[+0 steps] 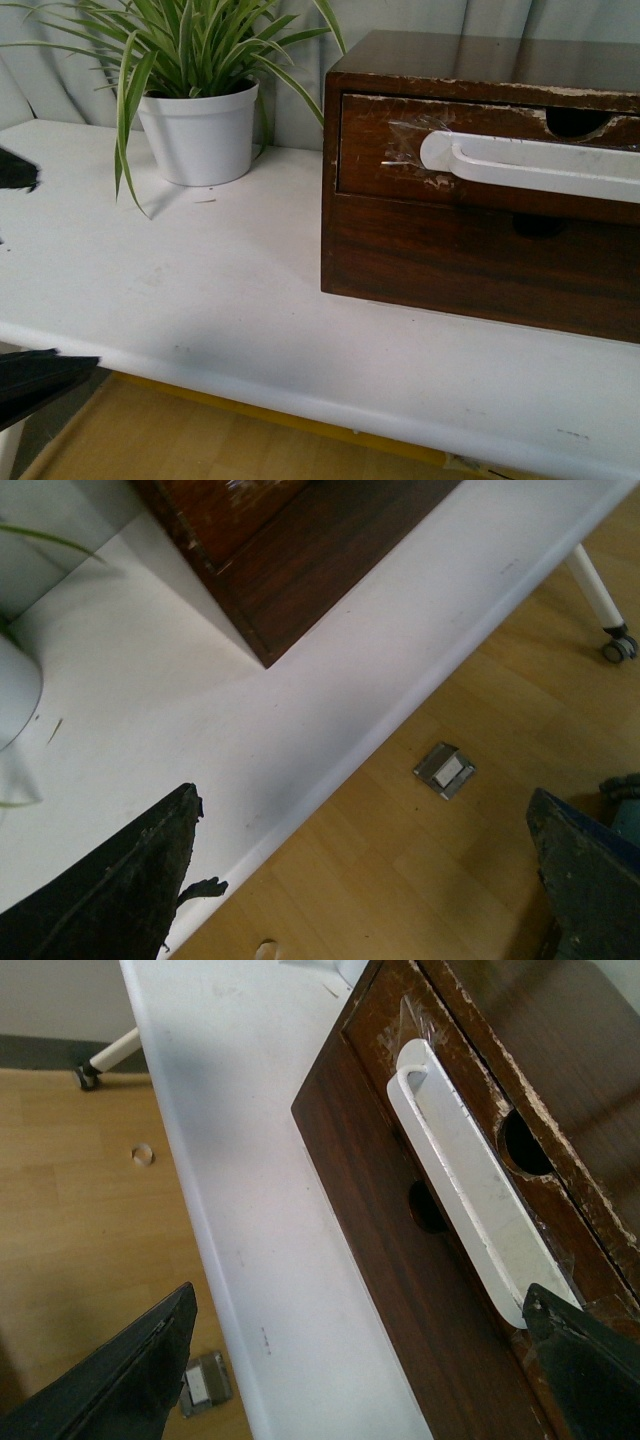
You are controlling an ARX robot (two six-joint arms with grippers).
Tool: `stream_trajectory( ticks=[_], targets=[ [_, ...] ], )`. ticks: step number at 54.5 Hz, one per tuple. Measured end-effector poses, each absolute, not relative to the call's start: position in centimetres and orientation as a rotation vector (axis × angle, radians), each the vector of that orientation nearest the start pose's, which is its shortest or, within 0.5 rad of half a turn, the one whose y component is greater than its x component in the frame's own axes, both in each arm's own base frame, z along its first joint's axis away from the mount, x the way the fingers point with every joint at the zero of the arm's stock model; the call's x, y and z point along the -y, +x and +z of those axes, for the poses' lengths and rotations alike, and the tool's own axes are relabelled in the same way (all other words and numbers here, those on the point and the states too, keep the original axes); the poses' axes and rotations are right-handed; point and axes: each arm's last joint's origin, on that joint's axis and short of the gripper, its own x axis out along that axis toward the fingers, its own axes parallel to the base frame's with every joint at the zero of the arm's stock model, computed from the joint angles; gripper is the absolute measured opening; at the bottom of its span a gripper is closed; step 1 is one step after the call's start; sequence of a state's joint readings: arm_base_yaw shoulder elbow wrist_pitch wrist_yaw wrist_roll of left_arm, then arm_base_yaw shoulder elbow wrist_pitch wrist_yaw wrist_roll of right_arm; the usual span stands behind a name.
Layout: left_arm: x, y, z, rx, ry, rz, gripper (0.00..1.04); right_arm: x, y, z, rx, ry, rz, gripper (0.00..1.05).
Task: Open drawer
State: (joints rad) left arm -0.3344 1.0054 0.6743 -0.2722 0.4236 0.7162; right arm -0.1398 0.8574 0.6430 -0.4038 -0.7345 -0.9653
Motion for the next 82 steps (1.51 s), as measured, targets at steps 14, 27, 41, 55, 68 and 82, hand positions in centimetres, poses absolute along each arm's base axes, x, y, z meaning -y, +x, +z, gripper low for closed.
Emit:
stream_trajectory(
  ticks=[14,27,41,55,68,82],
  targets=[
    [11.8,22.7,27.2,-0.336,0.717,-1.095,0.99,0.1,19.4,25.6,-0.277,-0.761,0.833,0.96],
    [15.2,25.4,28.3,-0.308,0.747,-1.175,0.99,0.2,21.3,25.3,-0.323,-0.856,0.841,0.96],
    [18.4,27.5,28.4,-0.312,0.776,-1.237,0.99,1.3,23.2,25.7,-0.359,-0.896,0.822,0.96],
    [20.4,29.1,28.3,-0.304,0.782,-1.268,0.99,2.4,24.4,25.1,-0.4,-0.918,0.798,0.96],
    [22.4,30.7,27.6,-0.325,0.808,-1.307,0.99,3.7,24.9,25.2,-0.415,-0.907,0.787,0.96],
    [23.9,32.4,26.9,-0.349,0.833,-1.333,0.99,4.8,24.9,25.4,-0.423,-0.899,0.801,0.96]
  ],
)
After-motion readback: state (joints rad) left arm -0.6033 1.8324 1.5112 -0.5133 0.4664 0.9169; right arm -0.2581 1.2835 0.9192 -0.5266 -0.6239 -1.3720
